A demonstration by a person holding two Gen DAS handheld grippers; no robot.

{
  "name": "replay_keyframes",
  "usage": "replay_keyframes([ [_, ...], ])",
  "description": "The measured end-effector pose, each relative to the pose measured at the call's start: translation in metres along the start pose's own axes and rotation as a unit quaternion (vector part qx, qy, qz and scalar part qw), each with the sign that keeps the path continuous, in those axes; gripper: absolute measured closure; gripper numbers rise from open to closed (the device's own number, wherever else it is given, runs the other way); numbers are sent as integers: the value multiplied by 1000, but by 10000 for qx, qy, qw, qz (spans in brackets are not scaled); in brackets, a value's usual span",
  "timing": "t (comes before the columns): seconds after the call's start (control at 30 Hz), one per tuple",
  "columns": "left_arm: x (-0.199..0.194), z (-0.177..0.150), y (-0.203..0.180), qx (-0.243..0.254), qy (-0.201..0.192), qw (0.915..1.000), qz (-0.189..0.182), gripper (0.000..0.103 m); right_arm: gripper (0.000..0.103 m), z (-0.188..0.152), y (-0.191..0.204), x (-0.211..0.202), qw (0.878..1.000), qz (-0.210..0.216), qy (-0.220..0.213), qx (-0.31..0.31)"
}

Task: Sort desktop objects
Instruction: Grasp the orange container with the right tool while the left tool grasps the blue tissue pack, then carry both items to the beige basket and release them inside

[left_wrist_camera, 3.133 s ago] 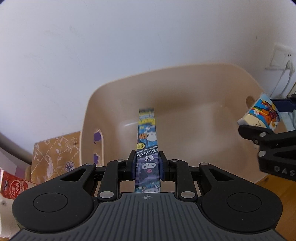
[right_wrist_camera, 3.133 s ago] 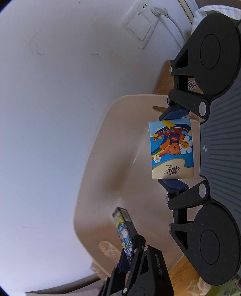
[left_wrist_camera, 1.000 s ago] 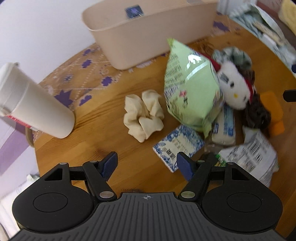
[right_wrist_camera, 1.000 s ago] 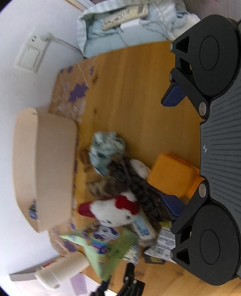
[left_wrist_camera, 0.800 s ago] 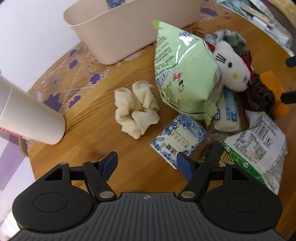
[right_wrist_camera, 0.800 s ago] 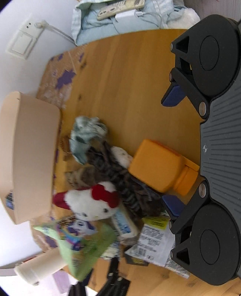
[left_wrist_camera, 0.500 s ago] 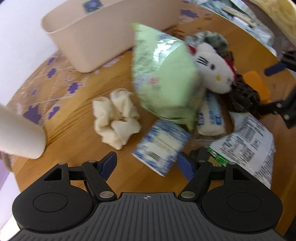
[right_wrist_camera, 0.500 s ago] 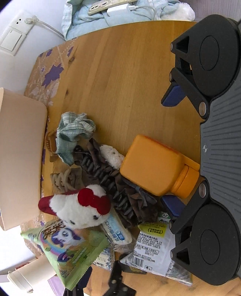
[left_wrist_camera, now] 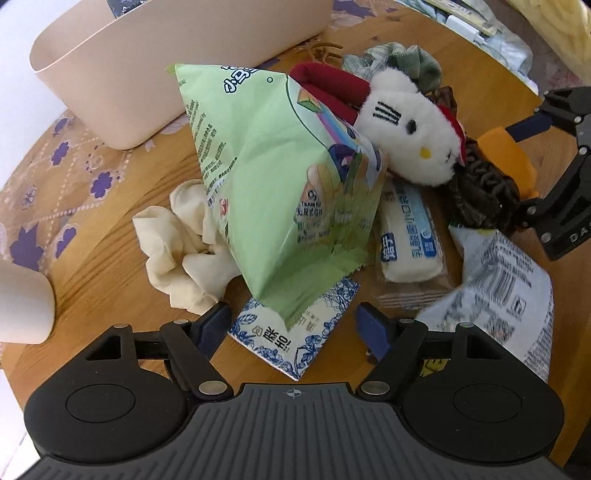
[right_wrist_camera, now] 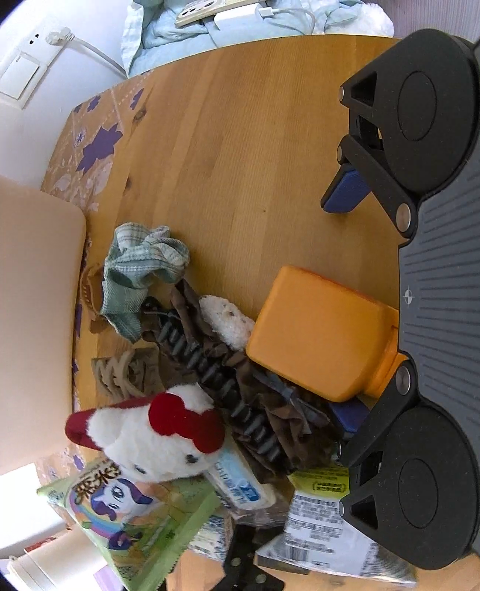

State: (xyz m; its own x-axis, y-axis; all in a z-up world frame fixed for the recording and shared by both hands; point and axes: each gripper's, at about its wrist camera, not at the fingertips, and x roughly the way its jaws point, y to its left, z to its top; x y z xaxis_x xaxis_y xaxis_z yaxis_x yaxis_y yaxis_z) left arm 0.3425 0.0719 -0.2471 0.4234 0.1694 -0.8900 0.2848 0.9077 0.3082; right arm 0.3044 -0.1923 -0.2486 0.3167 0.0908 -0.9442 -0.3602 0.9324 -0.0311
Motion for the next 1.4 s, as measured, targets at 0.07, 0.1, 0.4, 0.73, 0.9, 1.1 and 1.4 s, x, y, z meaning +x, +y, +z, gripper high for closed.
replay_keyframes([
  [0.07, 1, -1, 0, -88, -32, 10000, -30, 27, 2, 1, -3, 1, 10000, 29, -47, 49],
  [0.1, 1, -1, -1, -91, -57, 9999, -20, 27, 3, 0, -5, 0, 9999, 39, -83, 97],
  [0.4, -4, -2, -18, 99, -164, 9998, -49, 56, 52, -2, -17, -11, 9991, 56, -340, 239],
  [0.73, -7, -12, -32, -15, -117, 9998, 162, 56, 53, -23, -24, -21, 9988, 237, -288, 325],
  [0.9, -14, -23, -39, -20, -92, 9996, 265, 56, 53, -34, -26, -32, 9981, 345, -330, 399],
  [1.1, -32, -32, -43, -130, -267, 9987, 404, 57, 53, -37, -29, -55, 9970, 455, -519, 351],
  [1.4, -79, -26, -32, -172, -810, 9941, 700, 57, 53, -18, -44, -91, 9933, 602, -928, 338],
])
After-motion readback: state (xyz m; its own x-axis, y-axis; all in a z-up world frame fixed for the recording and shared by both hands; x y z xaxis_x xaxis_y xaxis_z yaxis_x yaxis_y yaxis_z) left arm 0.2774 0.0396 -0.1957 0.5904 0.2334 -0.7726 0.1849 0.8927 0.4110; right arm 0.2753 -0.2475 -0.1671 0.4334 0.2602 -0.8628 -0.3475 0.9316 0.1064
